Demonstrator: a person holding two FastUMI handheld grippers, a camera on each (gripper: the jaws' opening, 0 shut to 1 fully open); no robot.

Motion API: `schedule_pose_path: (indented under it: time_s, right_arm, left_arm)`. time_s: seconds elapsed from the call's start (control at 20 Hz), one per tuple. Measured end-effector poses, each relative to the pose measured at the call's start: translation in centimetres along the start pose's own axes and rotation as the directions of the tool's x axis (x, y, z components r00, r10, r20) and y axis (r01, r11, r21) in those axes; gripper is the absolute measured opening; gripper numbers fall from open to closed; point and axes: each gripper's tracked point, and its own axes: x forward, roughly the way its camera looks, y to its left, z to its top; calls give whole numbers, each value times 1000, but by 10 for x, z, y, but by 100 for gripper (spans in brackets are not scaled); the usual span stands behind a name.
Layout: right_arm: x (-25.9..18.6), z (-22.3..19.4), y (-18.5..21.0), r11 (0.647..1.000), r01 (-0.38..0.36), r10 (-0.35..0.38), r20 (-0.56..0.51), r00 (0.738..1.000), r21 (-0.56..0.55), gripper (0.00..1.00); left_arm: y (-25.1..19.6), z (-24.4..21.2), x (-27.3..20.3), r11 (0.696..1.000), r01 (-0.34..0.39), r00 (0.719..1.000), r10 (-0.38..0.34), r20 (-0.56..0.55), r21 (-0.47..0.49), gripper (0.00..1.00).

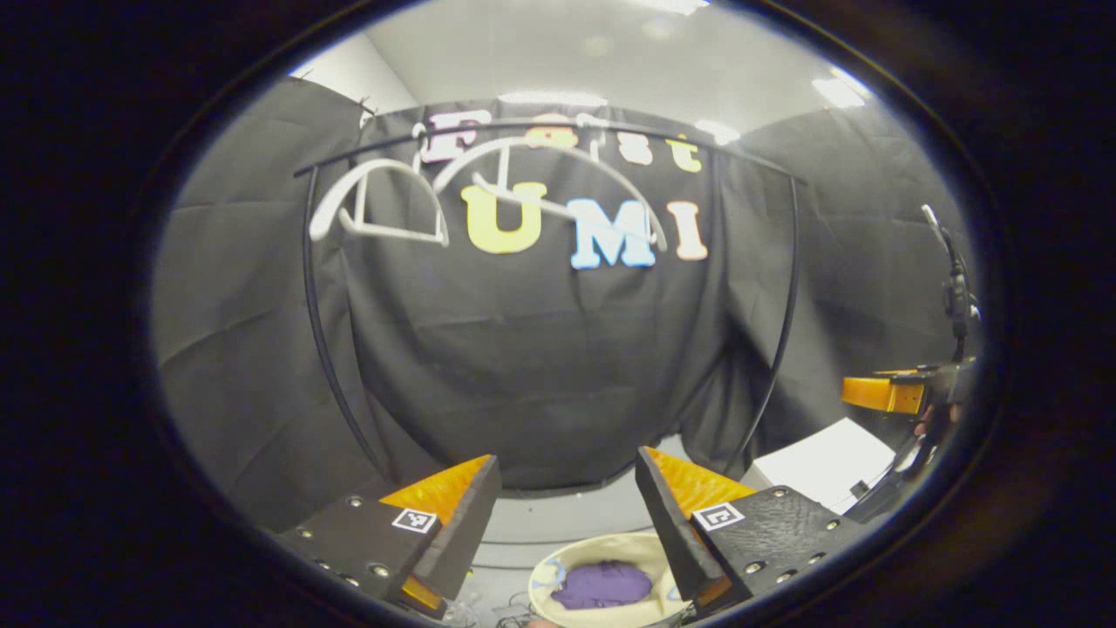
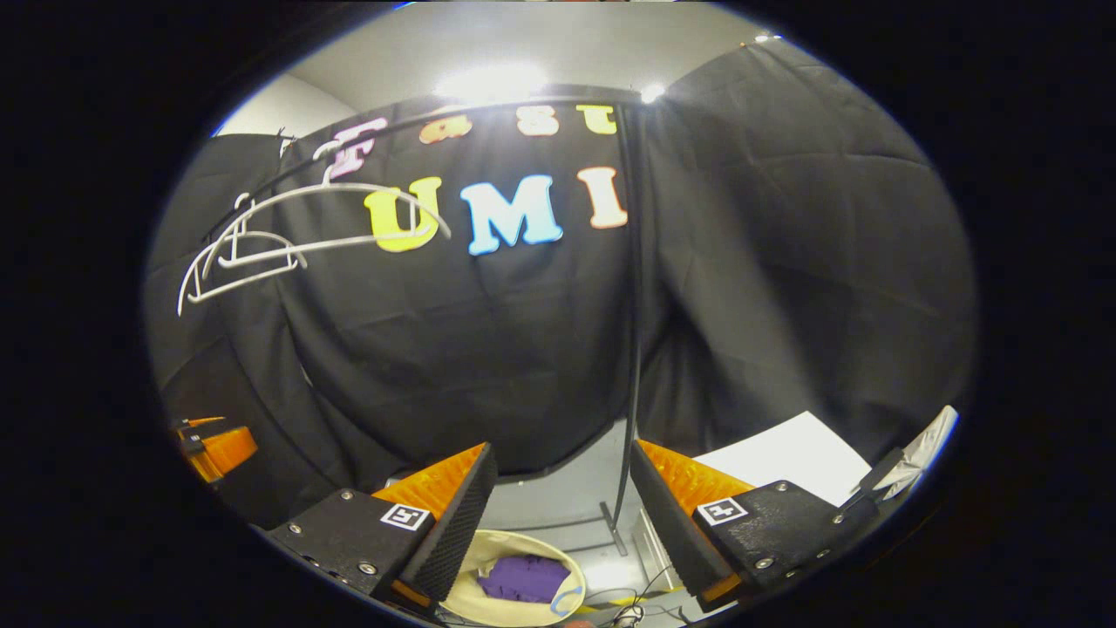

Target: Grasp the clothes on the hanger with both hands and then place them into the laundry hamper below.

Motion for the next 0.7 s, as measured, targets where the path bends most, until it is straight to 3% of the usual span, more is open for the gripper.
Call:
schedule_pose_path:
  time_s: [0.35,0.45,0.5,0.55,0.7]
  right_arm:
    - [-48,98,-35,997,74,-73,255,964,6,91]
    - [-61,114,-44,996,92,-90,300,950,6,95]
    - [-68,119,-47,995,97,-94,318,943,6,91]
    - [-73,122,-50,995,105,-100,334,937,5,95]
    - [-84,130,-60,990,140,-120,384,916,-25,91]
  left_arm:
    - [30,110,-49,998,-15,975,30,219,-67,96]
    - [44,135,-68,996,-40,963,59,263,-79,95]
    - [50,145,-78,995,-56,955,77,286,-79,95]
    - [55,153,-88,994,-74,947,94,307,-76,95]
    - [67,166,-105,992,-106,928,123,353,-67,95]
